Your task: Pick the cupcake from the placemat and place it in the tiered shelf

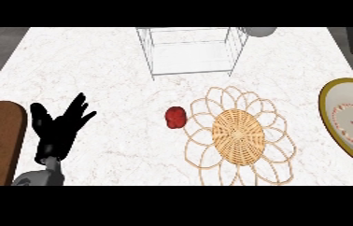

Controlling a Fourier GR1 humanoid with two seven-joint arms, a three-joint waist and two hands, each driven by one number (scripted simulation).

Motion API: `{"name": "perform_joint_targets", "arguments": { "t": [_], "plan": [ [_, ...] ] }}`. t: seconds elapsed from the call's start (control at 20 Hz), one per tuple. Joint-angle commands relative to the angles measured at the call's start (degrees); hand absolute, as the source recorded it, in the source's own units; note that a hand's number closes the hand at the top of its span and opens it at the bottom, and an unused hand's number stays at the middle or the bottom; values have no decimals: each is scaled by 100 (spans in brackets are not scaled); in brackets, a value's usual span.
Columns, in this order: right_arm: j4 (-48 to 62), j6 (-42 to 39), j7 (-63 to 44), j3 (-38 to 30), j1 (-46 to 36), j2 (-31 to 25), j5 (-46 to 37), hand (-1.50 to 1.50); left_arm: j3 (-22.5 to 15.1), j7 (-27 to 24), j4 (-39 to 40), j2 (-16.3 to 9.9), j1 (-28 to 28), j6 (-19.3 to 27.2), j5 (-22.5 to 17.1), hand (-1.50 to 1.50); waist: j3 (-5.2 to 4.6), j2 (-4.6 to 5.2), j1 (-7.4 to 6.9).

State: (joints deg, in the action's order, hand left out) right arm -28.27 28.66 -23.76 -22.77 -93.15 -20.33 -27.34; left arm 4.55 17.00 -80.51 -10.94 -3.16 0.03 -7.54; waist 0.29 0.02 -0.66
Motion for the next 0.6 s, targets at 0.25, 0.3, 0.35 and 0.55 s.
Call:
{"name": "perform_joint_targets", "arguments": {
  "t": [0.25,0.3,0.35,0.55],
  "plan": [
    [-765,-481,-215,-530,652,-959,656,-150,16,14,238,59,135,-42,0,0,-28,-24,126],
    [-872,-689,-123,-516,1008,-986,723,-150,62,297,73,6,56,79,7,0,-25,-30,137],
    [-920,-977,-19,-575,1044,-1216,829,-150,128,-98,479,-27,-30,-129,-36,0,-29,-13,154],
    [-1355,-1478,-274,-530,1308,-1444,1044,-150,-138,-44,-67,182,394,19,146,0,-29,-31,95]
  ]
}}
